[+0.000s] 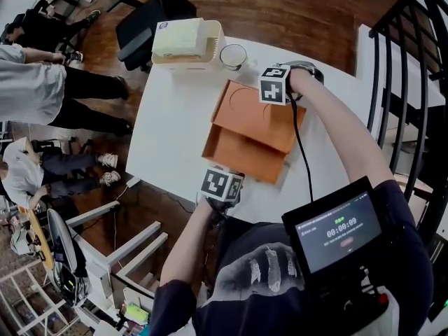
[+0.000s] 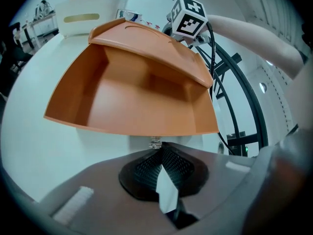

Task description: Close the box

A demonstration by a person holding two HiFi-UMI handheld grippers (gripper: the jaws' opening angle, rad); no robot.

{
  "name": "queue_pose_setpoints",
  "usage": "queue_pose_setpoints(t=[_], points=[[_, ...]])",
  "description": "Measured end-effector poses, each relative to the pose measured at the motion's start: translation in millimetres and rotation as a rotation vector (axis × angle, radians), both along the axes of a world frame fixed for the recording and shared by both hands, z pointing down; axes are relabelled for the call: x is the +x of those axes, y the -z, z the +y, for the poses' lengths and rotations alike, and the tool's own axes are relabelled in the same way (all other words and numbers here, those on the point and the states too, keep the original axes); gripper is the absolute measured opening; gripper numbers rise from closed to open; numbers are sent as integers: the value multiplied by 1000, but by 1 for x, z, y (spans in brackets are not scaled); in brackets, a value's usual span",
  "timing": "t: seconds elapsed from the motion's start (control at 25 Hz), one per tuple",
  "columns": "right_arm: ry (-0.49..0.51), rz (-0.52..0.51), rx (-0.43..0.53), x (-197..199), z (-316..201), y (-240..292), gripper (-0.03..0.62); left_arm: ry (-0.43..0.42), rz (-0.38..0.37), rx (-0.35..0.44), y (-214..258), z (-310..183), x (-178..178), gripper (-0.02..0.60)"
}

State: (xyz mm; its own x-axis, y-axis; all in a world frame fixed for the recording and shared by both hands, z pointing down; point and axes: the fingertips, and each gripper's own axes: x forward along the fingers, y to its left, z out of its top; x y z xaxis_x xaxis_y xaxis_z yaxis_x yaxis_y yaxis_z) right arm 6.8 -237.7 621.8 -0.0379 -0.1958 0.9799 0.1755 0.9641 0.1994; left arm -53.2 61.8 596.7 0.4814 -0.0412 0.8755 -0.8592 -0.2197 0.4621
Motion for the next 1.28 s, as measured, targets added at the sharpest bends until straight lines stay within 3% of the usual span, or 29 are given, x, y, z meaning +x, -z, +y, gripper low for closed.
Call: queue_pose_setpoints(t=[0.2, 0.36, 0.52, 0.72, 0.88, 1.08, 1.28], points=[[42, 25, 19, 1, 1, -2, 0, -102, -54, -74, -7, 4, -5, 15], [47, 27, 15, 2, 2, -3, 0, -36, 26, -80, -6, -1, -2, 15], [79, 36, 7, -4, 0, -2, 0, -50, -9, -67, -5, -9, -10, 15], [98, 51, 4, 0, 2, -2, 0, -71, 15, -91, -5, -8, -5, 15], [137, 85, 6, -1, 2, -5, 0, -197, -87, -132, -10, 1, -13, 15], [131, 73, -7, -1, 3, -4, 0, -66, 51, -127, -6, -8, -3, 15], [129, 57, -19, -2, 3, -2, 0, -41, 112, -128, -4, -7, 2, 15]])
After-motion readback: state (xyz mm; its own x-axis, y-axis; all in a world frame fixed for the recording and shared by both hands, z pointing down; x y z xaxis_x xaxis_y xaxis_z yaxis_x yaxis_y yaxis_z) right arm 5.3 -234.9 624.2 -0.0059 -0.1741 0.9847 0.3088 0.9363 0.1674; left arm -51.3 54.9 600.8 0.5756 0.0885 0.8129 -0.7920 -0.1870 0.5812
